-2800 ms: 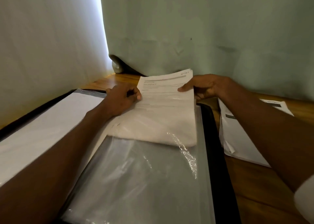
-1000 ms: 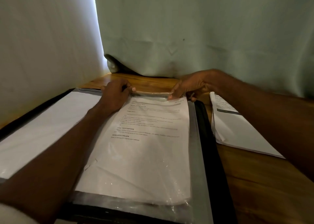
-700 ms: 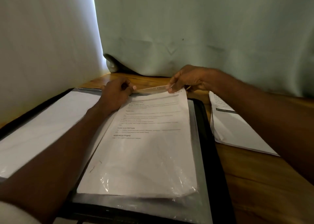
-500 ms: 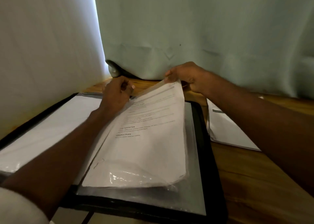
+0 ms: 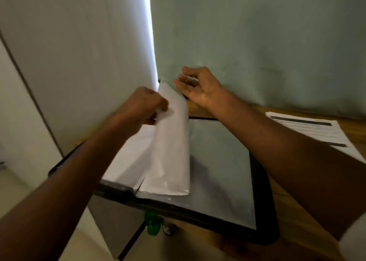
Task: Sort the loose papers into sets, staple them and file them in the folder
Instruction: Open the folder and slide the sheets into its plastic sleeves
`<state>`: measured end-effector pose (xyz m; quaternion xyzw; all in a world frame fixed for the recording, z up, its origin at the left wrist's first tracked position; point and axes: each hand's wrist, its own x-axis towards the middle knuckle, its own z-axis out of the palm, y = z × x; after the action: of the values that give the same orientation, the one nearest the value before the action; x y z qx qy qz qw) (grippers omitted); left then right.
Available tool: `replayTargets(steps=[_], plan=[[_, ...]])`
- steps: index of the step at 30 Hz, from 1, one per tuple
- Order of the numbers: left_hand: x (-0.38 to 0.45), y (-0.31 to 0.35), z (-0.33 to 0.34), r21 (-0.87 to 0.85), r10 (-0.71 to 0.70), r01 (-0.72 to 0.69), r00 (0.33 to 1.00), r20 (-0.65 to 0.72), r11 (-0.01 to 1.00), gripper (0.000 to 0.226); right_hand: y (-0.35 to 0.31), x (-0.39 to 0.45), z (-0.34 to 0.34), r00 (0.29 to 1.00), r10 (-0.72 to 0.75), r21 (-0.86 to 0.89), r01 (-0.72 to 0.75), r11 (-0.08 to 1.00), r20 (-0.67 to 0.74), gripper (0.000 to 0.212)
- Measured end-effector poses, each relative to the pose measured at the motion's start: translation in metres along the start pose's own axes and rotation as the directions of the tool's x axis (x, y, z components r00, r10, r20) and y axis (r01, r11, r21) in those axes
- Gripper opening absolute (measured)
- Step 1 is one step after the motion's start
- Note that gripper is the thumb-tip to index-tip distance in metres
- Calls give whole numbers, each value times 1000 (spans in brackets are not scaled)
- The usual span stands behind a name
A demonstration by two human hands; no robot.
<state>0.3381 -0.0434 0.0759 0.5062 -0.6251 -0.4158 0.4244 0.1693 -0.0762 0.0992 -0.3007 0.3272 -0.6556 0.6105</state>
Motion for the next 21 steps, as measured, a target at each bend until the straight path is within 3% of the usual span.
replayTargets(steps=[2, 3, 6, 8, 9, 12, 16, 18, 20, 21], plan=[[7, -12, -43, -107, -96, 90, 994, -56, 990, 15, 18, -9, 1, 997, -77, -304, 79, 950, 16, 9], [10, -19, -64, -161, -171, 163, 985, -37, 973, 16, 28, -16, -1, 996, -85, -478, 94, 874, 40, 11], [15, -46, -117, -112, -329, 332, 943, 43, 937, 20, 69, -35, -13, 975, -39, -819, 204, 536, 217, 25], [21, -66, -143, 47, -309, 308, 951, 16, 950, 24, 95, -41, -15, 939, -44, -859, 330, 390, 341, 34], [23, -75, -152, 149, -279, 277, 960, -14, 949, 21, 105, -42, -14, 927, -44, -856, 362, 368, 373, 37], [26, -91, -164, 400, -235, 211, 972, 12, 892, 19, 131, -40, -12, 925, -38, -851, 365, 378, 379, 40], [21, -93, -137, 603, -100, 12, 988, 113, 798, 33, 154, -32, -15, 928, 1, -909, 364, 203, 372, 29], [17, -97, -110, 730, 29, -93, 995, 99, 677, 42, 152, -30, -16, 930, -10, -893, 356, 277, 367, 26], [14, -97, -81, 790, 158, -174, 983, 99, 587, 45, 141, -31, -20, 949, -71, -819, 302, 488, 308, 26], [12, -95, -67, 774, 212, -210, 972, 101, 597, 44, 133, -32, -24, 960, -120, -770, 276, 575, 255, 26]])
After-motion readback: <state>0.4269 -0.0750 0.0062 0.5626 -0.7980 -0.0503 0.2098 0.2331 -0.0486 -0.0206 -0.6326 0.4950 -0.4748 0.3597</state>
